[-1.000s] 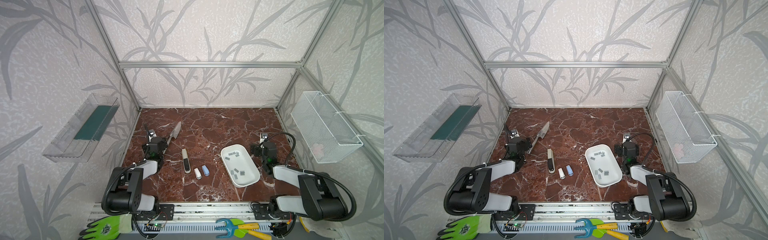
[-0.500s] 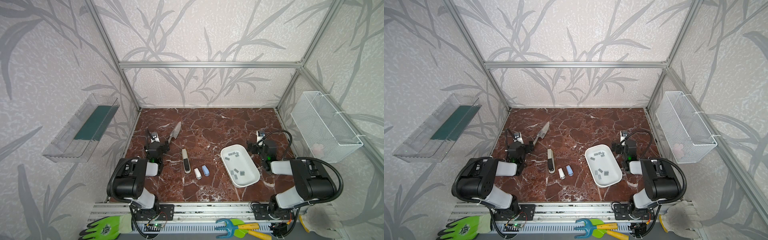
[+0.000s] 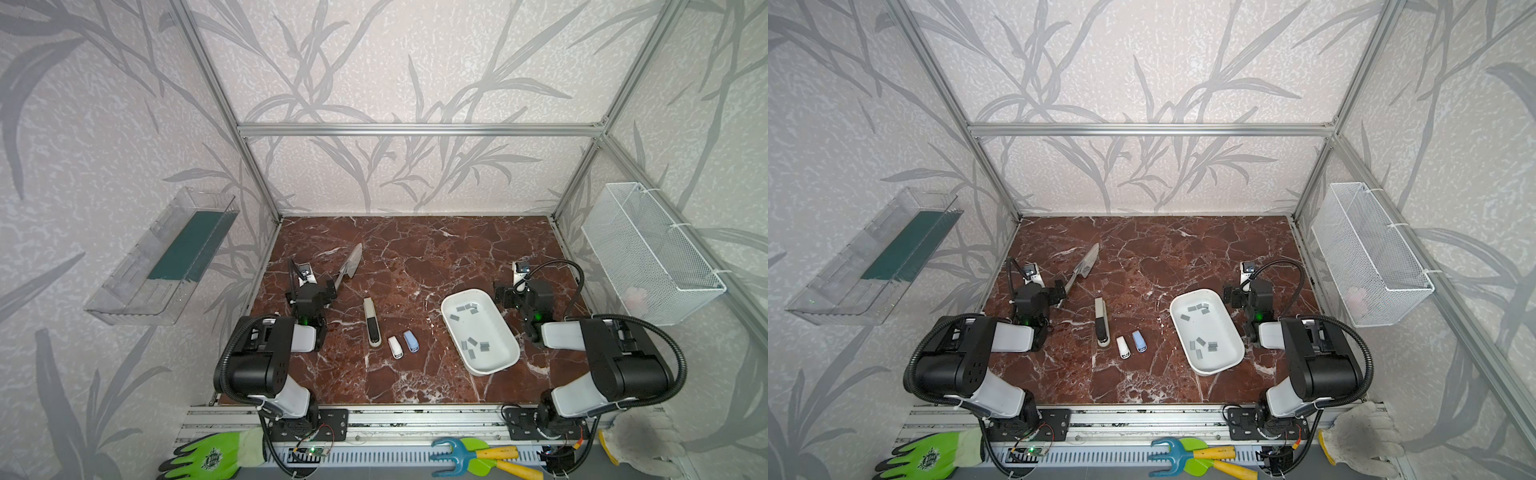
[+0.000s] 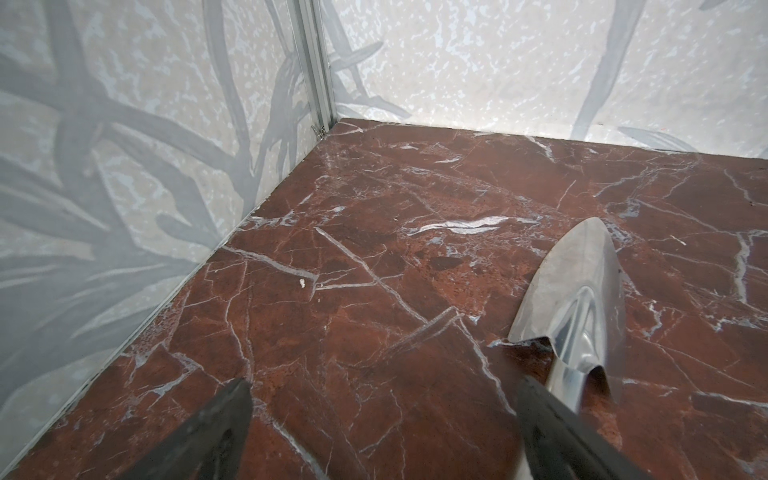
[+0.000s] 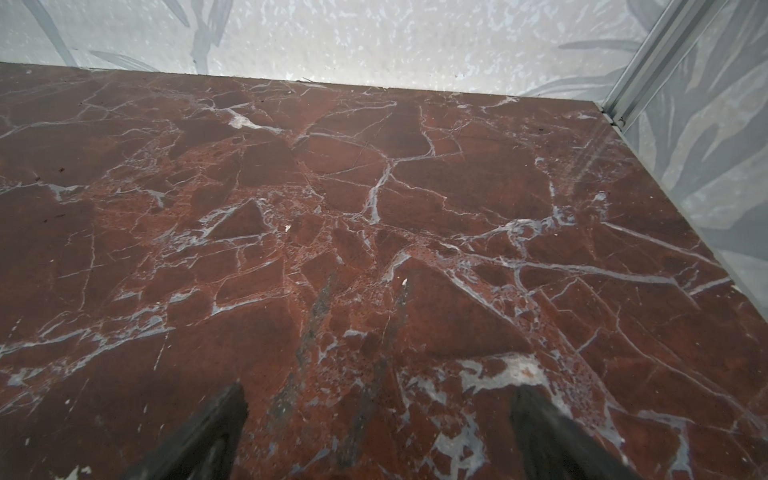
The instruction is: Load the staples into the stapler
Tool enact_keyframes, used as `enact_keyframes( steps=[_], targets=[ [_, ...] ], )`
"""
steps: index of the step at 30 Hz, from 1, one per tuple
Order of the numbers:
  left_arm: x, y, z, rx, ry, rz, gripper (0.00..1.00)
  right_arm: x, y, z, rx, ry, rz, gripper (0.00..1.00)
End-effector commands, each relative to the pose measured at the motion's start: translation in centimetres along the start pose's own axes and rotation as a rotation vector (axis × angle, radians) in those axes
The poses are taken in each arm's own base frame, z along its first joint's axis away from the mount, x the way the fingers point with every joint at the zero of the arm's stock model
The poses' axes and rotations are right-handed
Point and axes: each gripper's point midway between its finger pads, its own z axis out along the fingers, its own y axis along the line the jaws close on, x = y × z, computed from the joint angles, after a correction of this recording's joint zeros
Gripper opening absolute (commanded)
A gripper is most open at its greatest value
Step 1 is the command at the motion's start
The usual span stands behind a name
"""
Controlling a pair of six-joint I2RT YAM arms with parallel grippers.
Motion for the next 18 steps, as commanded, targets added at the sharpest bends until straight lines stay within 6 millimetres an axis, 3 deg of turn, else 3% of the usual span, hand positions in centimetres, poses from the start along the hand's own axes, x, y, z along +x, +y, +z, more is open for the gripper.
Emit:
enact_keyframes(
  steps=[1, 18],
  targets=[
    [-0.96, 0.29, 0.19, -0.016, -0.035, -0.014, 0.99, -2.01, 0.23, 0.05, 0.006, -0.053, -0.023, 0.99],
    [-0.95, 0.29, 0.18, -0.015, -0.035, -0.014, 0.99, -1.95, 0.7, 0.25, 0.028, -0.041, -0.059, 0.99]
  ],
)
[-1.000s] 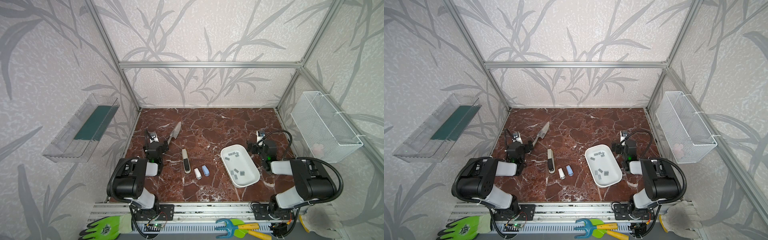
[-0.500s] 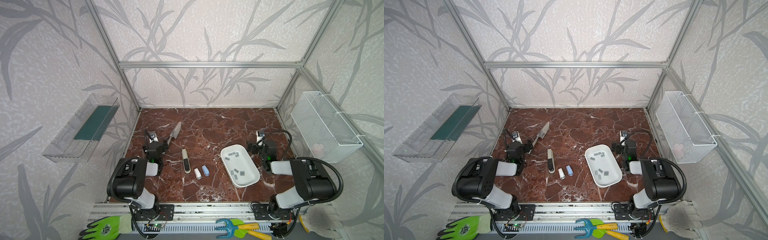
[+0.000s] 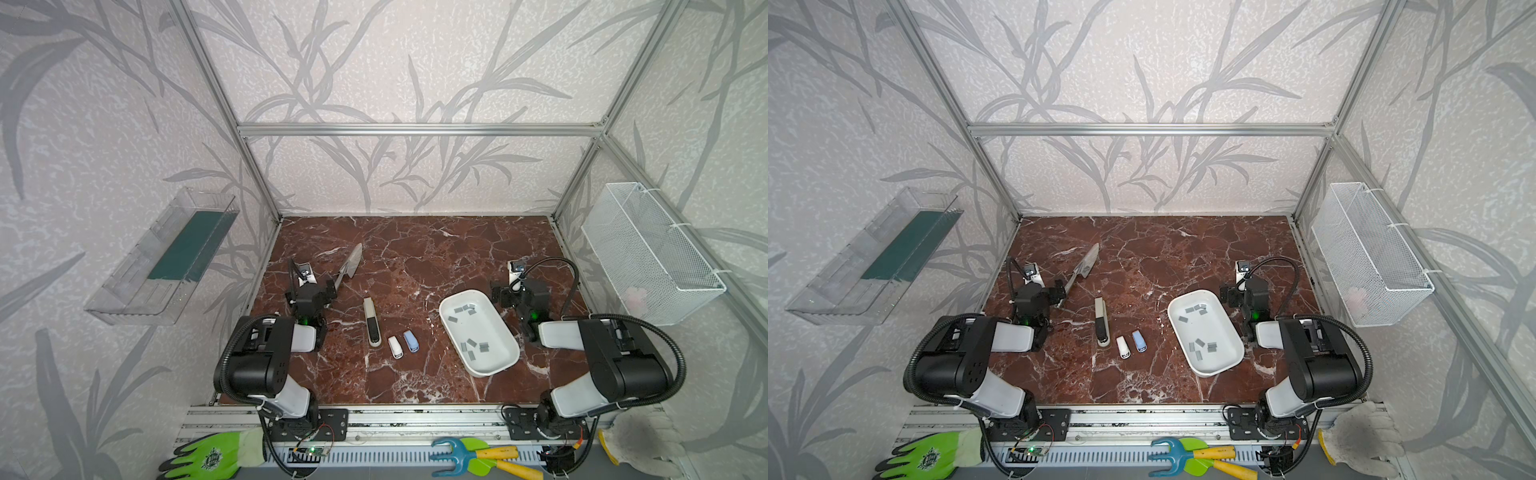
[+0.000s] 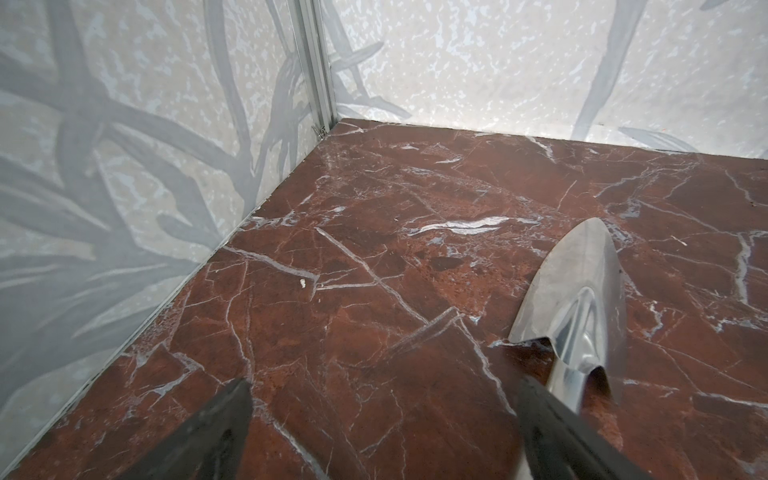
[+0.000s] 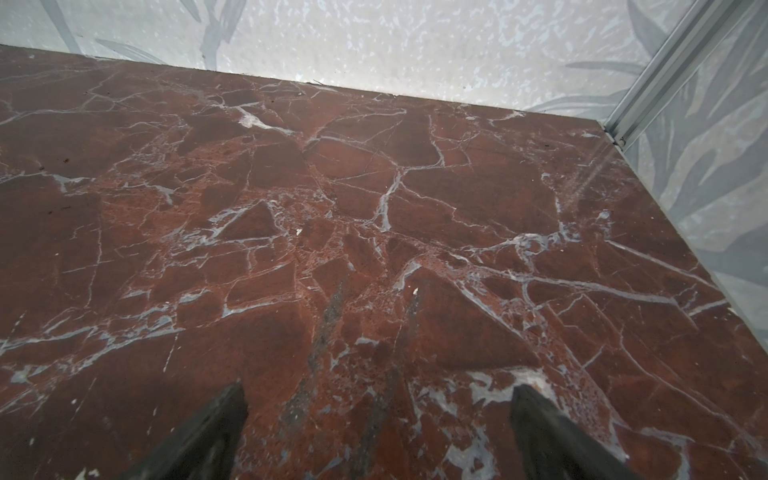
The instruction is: Load the staples into the stapler
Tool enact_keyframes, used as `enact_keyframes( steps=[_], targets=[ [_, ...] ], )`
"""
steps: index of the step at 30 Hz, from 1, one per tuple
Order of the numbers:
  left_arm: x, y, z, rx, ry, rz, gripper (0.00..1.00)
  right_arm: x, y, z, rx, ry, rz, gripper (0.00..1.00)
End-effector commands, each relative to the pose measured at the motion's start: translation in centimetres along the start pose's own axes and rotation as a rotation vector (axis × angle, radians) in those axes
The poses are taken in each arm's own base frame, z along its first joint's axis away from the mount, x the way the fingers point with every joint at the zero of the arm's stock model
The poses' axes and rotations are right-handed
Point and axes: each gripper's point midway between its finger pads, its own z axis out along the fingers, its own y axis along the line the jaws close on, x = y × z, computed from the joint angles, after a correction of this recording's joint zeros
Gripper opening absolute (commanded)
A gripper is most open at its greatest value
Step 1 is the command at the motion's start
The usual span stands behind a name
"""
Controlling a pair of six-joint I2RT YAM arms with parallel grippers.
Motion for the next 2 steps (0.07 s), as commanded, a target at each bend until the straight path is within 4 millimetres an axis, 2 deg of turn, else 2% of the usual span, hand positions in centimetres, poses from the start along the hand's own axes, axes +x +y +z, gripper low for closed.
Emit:
enact_keyframes(
  steps=[1, 2],
  targets=[
    [-0.93, 0.27, 0.18, -0.014, -0.034, -0.014, 0.99, -1.48, -0.09, 0.09, 0.012, -0.035, -0.013, 0.99],
    [-0.96, 0.27, 0.19, -0.015, -0.035, -0.014, 0.99, -1.48, 0.0, 0.01, 0.01, -0.039, -0.017, 0.99]
  ],
)
